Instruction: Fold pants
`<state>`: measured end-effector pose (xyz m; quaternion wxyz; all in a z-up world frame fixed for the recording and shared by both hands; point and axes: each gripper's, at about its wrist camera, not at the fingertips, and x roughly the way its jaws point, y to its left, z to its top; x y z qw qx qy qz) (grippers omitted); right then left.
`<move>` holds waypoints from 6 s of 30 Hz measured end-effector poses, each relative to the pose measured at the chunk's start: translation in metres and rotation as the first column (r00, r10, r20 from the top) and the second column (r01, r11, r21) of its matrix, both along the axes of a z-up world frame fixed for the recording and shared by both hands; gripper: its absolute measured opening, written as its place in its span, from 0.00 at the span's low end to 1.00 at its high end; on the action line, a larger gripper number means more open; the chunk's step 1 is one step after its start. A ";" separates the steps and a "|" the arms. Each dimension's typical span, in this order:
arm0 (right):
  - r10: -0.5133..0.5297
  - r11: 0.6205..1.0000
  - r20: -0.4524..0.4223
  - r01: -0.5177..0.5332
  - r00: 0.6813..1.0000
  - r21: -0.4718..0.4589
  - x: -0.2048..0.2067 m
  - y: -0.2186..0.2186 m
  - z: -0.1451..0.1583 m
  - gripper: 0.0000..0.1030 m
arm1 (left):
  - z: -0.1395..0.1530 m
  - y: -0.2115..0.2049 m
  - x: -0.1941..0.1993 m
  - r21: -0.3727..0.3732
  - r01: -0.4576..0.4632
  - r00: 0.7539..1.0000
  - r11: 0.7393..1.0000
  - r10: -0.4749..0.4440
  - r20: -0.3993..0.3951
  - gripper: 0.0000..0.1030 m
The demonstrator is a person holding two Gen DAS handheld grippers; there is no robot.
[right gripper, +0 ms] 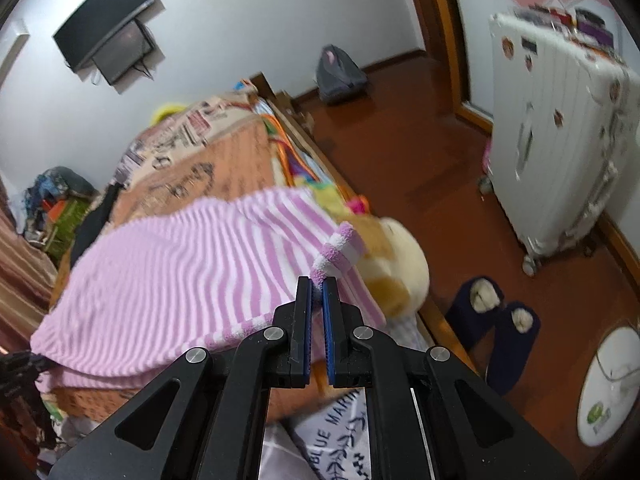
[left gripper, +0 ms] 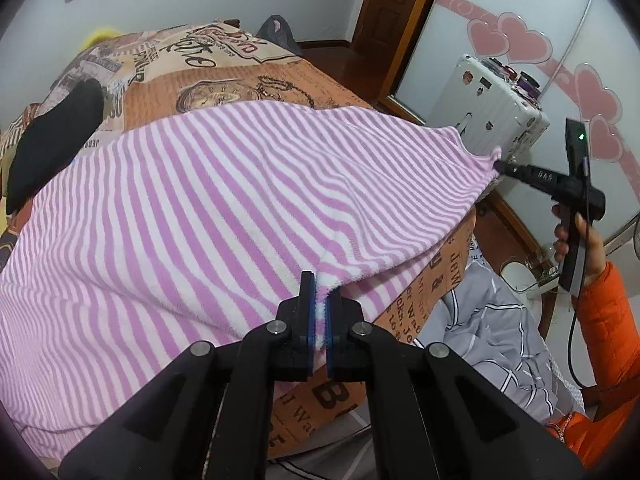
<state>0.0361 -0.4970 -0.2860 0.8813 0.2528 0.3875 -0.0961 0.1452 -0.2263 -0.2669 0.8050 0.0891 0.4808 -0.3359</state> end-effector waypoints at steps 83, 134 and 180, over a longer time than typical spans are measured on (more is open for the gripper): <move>0.178 0.971 -0.049 -0.184 0.983 -0.153 0.184 -0.025 -0.014 0.12 | -0.017 -0.004 0.127 0.124 -0.283 0.953 0.951 0.263 0.153 0.61; 0.294 0.919 -0.078 -0.304 0.953 -0.253 0.080 0.168 0.031 0.39 | 0.012 0.413 -0.007 0.013 -0.836 0.544 0.549 0.826 0.149 0.61; 0.235 0.910 -0.220 -0.294 0.947 -0.291 0.100 0.204 0.015 0.49 | -0.013 0.451 -0.036 0.076 -0.759 0.648 0.647 0.738 0.191 0.34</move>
